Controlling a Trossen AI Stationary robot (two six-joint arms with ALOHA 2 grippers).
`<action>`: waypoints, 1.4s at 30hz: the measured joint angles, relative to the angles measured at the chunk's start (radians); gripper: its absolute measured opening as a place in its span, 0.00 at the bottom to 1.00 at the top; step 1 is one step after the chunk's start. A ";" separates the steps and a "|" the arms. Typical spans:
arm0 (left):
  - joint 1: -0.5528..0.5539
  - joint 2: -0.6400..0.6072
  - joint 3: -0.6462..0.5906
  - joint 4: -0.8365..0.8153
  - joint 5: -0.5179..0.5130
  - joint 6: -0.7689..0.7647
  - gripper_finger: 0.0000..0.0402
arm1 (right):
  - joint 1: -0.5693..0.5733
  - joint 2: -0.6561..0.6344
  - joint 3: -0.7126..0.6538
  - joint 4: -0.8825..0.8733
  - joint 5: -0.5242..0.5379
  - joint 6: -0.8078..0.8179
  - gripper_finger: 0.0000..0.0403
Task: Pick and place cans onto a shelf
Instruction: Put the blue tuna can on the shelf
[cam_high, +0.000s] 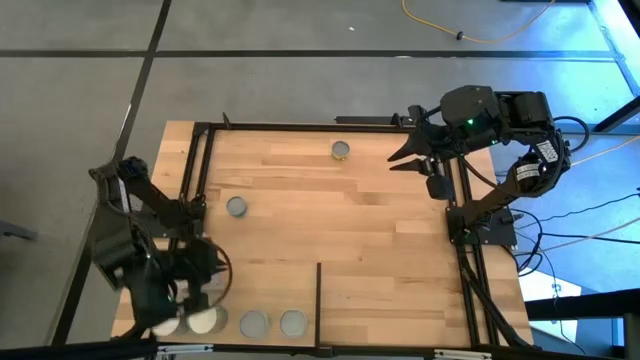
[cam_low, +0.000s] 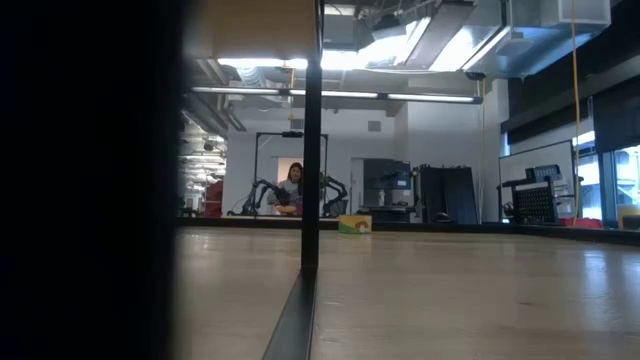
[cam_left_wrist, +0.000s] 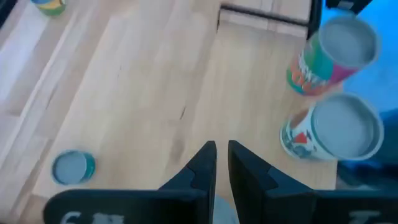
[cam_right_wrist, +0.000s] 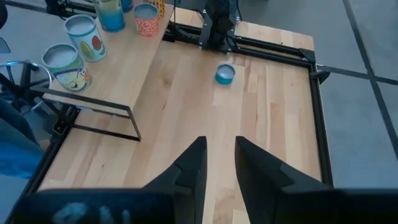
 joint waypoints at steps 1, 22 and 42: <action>0.006 -0.020 -0.009 0.001 -0.010 0.000 0.09 | -0.001 0.001 -0.001 0.001 0.000 0.013 0.21; 0.343 -0.371 -0.228 0.002 -0.055 -0.036 0.09 | -0.358 0.001 -0.577 0.304 -0.129 -0.074 0.21; 0.803 -0.377 -0.312 0.005 0.210 -0.225 0.08 | -0.493 0.002 -0.766 0.505 -0.123 -0.130 0.21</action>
